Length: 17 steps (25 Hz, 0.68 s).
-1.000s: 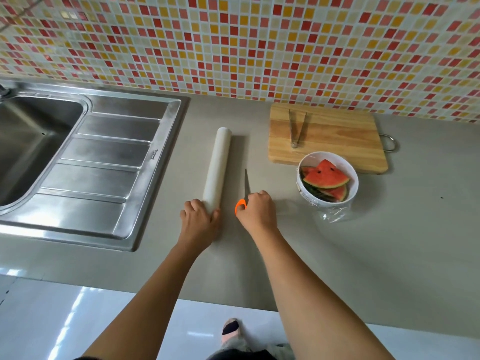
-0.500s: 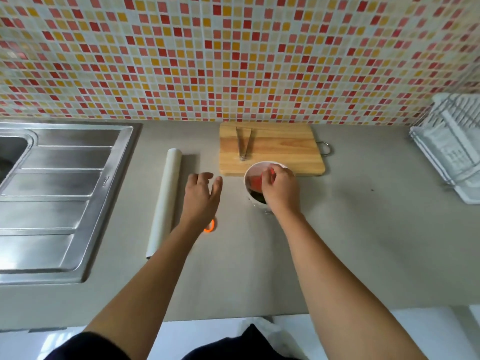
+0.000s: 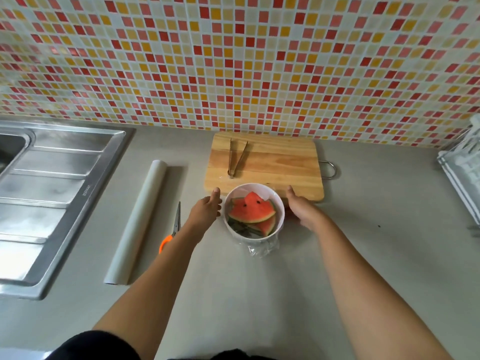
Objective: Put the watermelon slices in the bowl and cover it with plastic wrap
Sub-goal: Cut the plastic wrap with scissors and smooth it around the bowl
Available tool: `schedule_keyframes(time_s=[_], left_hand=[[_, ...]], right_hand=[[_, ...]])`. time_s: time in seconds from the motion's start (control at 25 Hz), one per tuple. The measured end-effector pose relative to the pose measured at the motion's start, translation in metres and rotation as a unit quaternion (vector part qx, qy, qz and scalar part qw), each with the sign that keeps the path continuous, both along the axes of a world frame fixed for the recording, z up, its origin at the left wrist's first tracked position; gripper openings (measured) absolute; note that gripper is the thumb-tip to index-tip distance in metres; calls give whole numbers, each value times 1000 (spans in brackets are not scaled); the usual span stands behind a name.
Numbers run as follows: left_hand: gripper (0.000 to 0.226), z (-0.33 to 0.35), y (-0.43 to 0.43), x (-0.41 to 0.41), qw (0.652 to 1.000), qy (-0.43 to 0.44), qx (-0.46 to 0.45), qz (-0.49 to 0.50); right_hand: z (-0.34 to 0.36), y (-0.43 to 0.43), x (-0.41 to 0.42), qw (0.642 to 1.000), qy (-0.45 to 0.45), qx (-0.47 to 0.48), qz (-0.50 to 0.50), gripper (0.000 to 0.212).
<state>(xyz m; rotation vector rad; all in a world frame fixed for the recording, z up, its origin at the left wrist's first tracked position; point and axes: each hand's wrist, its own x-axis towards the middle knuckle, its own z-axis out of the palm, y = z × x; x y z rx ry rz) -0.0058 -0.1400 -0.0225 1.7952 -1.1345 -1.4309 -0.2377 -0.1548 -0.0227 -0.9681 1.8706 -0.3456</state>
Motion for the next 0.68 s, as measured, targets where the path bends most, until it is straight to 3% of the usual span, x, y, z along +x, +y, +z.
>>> schedule_keyframes(time_s=[0.08,0.16,0.28,0.44,0.56,0.68], left_hand=[[60,-3,-4,-6,999,49,-2,-13],[57,-7,-7,-11,998,57,-15,5],[49,-11,-12,-16,998,30,-39,36],[40,-12,-23,-19,997,0,-54,58],[34,-12,-30,-17,995,-21,-78,61],[31,-12,-32,-15,992,-53,-103,51]], right_hand=[[-13,-4,4,993,-112,1,-46,69],[-24,-7,7,986,-154,-37,-44,63],[-32,-12,9,986,-150,-65,-47,45],[-29,-25,12,983,-137,-103,-66,39],[-19,-31,15,973,-175,-121,-86,18],[-14,-38,18,961,-214,-105,-141,25]])
